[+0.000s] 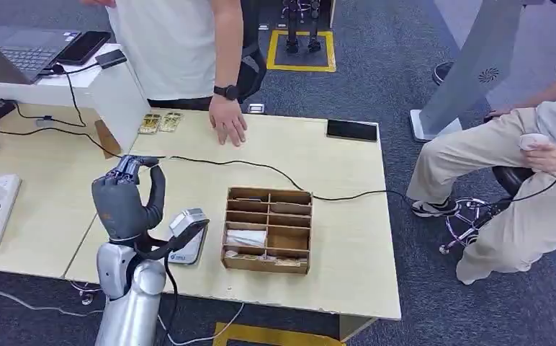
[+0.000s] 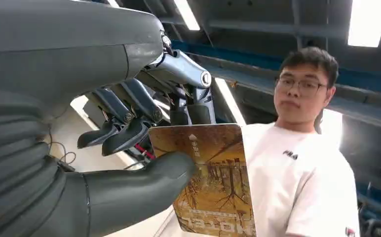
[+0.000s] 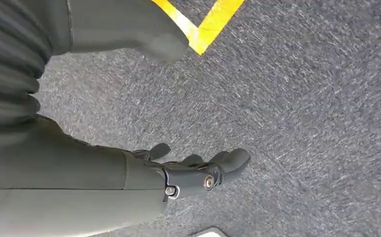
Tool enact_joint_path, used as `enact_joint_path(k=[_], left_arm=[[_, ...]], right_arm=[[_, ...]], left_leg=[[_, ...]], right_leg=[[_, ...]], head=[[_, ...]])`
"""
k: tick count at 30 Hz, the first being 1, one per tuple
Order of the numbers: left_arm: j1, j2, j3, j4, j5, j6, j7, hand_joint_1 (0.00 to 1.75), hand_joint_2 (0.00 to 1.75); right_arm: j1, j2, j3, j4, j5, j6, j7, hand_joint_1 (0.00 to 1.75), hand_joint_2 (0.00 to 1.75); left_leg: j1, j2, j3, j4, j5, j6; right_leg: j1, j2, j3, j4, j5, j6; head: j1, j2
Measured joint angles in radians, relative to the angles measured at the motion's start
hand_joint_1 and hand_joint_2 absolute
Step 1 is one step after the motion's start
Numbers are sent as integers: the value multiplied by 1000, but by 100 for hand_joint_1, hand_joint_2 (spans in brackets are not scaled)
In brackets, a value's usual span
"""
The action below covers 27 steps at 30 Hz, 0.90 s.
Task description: Pass the card to the sensor for recognition and then transmit it.
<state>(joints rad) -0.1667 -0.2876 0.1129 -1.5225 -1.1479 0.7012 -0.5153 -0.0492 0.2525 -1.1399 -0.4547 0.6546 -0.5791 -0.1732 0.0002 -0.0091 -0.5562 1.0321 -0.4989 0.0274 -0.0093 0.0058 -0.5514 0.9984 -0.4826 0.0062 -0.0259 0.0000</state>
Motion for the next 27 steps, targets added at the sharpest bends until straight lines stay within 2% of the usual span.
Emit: enact_joint_path(k=[15,27], left_arm=[[50,5,6,130,-76,0,-4,175,175],[60,7,9,239,-61,0,21,175,175]], right_arm=[[14,14,-3,-50,4,15,9,0,175],[14,15,-16,-55,6,15,1,0,175]], left_leg=[[0,0,0,0,0,0],[0,0,0,0,0,0]], right_leg=[[0,0,0,0,0,0],[0,0,0,0,0,0]], head=[[0,0],[0,0]])
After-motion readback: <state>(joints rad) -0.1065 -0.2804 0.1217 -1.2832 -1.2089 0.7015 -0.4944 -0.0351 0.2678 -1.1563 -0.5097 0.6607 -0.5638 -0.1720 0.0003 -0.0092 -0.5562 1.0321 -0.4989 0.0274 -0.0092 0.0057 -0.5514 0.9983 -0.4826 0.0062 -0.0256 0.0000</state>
